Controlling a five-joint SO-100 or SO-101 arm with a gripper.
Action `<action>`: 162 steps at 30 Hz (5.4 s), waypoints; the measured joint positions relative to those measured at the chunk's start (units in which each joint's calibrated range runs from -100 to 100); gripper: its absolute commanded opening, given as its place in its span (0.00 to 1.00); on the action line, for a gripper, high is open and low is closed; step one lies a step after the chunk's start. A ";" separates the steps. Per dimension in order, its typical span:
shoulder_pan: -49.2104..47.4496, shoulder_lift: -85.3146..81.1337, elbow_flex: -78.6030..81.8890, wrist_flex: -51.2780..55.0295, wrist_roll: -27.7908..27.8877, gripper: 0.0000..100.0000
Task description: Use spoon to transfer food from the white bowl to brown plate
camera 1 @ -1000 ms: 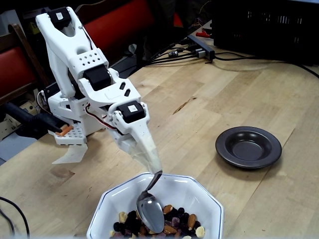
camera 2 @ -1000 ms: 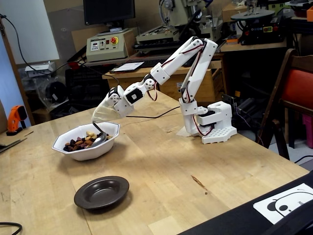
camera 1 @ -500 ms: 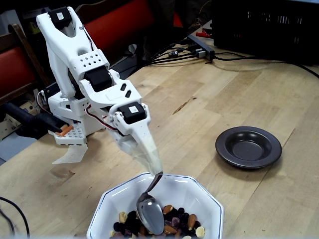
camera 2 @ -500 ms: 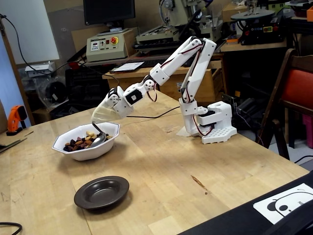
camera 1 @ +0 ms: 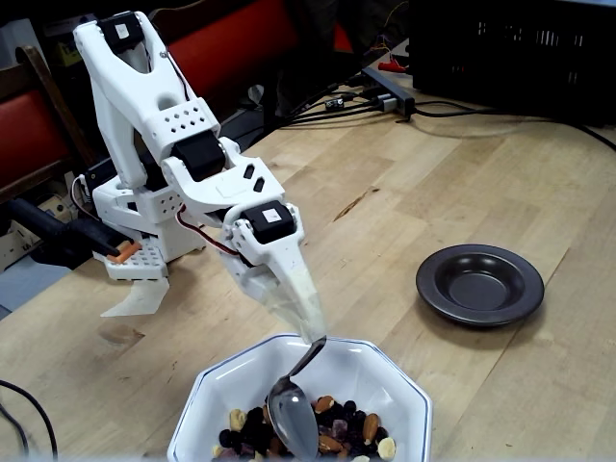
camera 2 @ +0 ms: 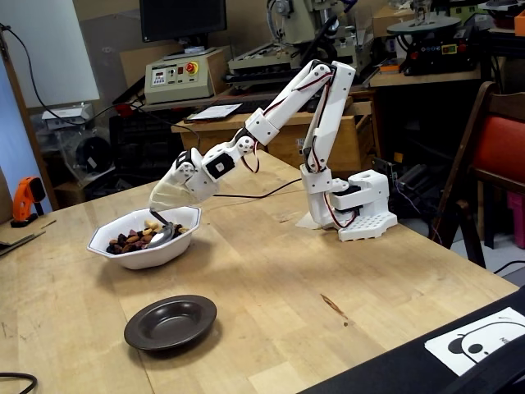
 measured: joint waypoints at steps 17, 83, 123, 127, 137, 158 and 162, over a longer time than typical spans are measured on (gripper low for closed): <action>-0.44 1.46 -11.36 0.72 0.05 0.03; -0.36 12.28 -12.88 -20.15 -7.67 0.02; 2.04 6.87 -12.88 -20.15 -11.18 0.02; 2.04 5.32 -12.88 -20.15 -11.18 0.02; 2.04 0.60 -12.88 -20.15 -11.18 0.02; 2.04 -14.26 -9.01 -20.15 -11.23 0.02; 2.04 -19.15 -4.97 -20.15 -11.23 0.02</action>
